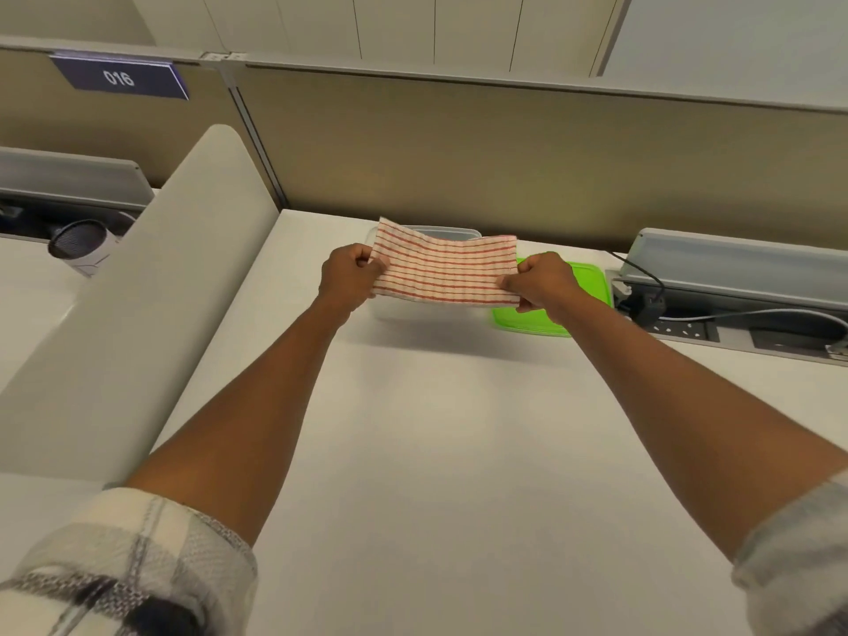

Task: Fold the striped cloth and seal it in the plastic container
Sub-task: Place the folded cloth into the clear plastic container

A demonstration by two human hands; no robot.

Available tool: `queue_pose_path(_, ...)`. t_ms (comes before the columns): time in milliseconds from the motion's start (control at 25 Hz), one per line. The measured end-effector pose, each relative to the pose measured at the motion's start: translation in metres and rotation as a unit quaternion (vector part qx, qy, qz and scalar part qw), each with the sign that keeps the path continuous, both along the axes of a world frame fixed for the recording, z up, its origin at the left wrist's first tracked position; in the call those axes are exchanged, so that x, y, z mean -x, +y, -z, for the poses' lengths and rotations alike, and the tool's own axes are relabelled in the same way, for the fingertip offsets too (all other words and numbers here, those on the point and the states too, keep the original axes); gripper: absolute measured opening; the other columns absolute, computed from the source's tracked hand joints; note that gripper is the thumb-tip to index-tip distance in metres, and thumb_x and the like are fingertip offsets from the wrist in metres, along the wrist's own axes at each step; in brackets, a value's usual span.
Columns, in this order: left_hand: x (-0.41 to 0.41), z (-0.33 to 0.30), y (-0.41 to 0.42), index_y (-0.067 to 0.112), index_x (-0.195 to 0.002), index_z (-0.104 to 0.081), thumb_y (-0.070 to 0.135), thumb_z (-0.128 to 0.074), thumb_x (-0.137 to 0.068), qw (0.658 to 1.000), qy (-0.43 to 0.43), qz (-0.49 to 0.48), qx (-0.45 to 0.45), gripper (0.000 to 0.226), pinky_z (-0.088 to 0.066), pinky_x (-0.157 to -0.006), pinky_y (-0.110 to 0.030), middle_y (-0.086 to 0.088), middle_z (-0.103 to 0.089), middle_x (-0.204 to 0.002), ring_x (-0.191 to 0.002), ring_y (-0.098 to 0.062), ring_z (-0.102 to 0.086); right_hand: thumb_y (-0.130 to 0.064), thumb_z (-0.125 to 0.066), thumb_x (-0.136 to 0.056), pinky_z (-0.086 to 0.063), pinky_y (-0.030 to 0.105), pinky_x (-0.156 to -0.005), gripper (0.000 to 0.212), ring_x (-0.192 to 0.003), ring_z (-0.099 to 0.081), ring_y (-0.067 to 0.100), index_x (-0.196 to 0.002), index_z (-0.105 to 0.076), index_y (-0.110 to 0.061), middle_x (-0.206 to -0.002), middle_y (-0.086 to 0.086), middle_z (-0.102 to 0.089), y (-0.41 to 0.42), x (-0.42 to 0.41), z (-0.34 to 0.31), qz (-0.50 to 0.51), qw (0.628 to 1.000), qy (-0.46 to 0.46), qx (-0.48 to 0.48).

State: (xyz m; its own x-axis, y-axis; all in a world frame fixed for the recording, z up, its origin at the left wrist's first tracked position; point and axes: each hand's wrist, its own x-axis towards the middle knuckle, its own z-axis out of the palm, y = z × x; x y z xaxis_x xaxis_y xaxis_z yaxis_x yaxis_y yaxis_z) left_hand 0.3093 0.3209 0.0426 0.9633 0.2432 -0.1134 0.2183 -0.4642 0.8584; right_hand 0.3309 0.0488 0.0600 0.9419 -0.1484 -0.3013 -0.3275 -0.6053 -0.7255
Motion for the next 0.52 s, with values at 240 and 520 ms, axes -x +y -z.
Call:
queue_pose_path(240,-0.045,0.012,0.032,0.005,-0.112,-0.067,0.027,-0.063,-0.094,0.996,0.008,-0.016,-0.084,0.028,-0.06,-0.083,-0.039,-0.011,-0.072,-0.11,-0.095,-0.027,-0.07,-0.031,-0.076,-0.075,-0.059,0.042,-0.072,0.031,-0.068,-0.065,0.029,-0.056,-0.057,-0.015,-0.081,0.017,-0.072,0.039,-0.044,0.01,-0.015,0.997,-0.022,0.066)
queue_pose_path(520,-0.062,0.032,0.034,0.009,-0.105,-0.072,0.037,-0.063,-0.093,0.983,0.004,0.006,-0.184,0.032,-0.044,-0.068,-0.018,-0.007,-0.074,-0.102,-0.076,-0.014,-0.061,-0.035,-0.07,-0.074,-0.05,0.034,-0.071,0.027,-0.073,-0.057,0.03,-0.069,-0.065,-0.008,-0.074,0.015,-0.06,0.056,-0.06,0.024,-0.075,0.974,-0.074,0.199)
